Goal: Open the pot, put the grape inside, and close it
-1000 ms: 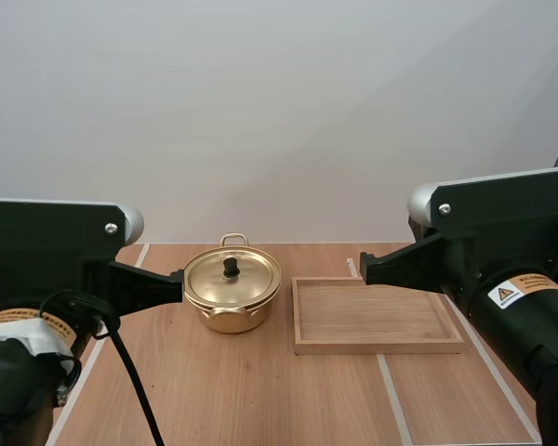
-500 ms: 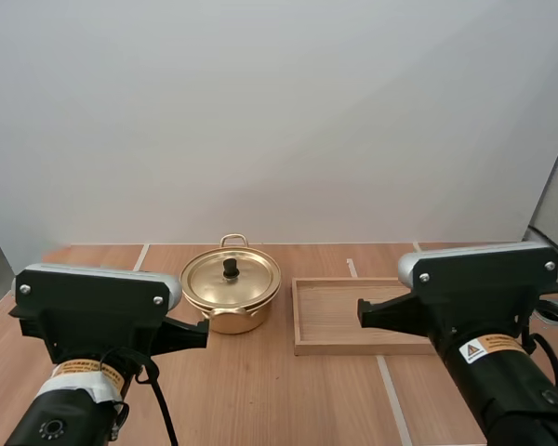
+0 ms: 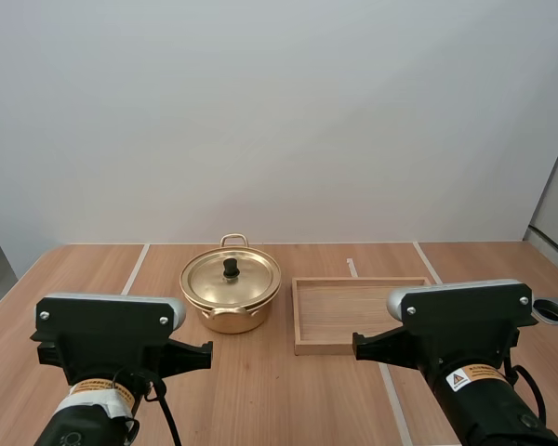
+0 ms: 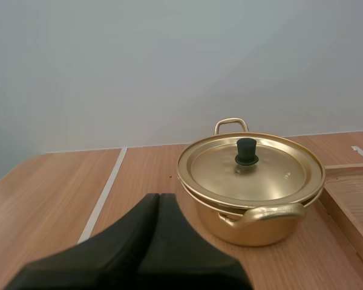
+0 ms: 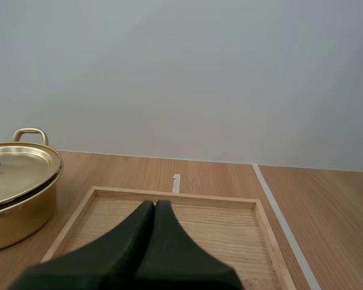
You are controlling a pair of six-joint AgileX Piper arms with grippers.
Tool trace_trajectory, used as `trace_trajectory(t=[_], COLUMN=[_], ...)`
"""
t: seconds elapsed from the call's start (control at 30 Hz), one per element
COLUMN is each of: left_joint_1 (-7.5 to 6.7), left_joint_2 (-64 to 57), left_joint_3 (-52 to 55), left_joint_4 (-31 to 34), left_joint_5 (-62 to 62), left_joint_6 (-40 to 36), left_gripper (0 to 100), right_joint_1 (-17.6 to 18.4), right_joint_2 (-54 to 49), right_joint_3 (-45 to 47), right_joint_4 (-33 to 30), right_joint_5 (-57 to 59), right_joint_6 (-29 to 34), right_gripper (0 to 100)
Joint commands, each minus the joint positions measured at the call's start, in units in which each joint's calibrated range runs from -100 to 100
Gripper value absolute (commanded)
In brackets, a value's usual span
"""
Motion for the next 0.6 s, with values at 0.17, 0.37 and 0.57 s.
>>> trace_trajectory(t=[0.17, 0.37, 0.57], left_joint_1=[0.92, 0.92, 0.92], left_joint_2=[-0.3, -0.3, -0.3], left_joint_3=[0.2, 0.2, 0.2], left_joint_4=[-0.6, -0.6, -0.6], left_joint_5=[2.7, 2.7, 2.5], left_joint_6=[-0.3, -0.3, -0.3], left_gripper=[0, 0, 0], right_joint_1=[-0.2, -0.2, -0.2], right_joint_2=[-0.5, -0.5, -0.5], right_joint_3=[0.1, 0.1, 0.1], right_joint_4=[-2.2, -3.2, -4.5], right_joint_5=[9.8, 12.2, 12.4], right_joint_6=[-0.3, -0.3, -0.3], right_gripper=[0, 0, 0])
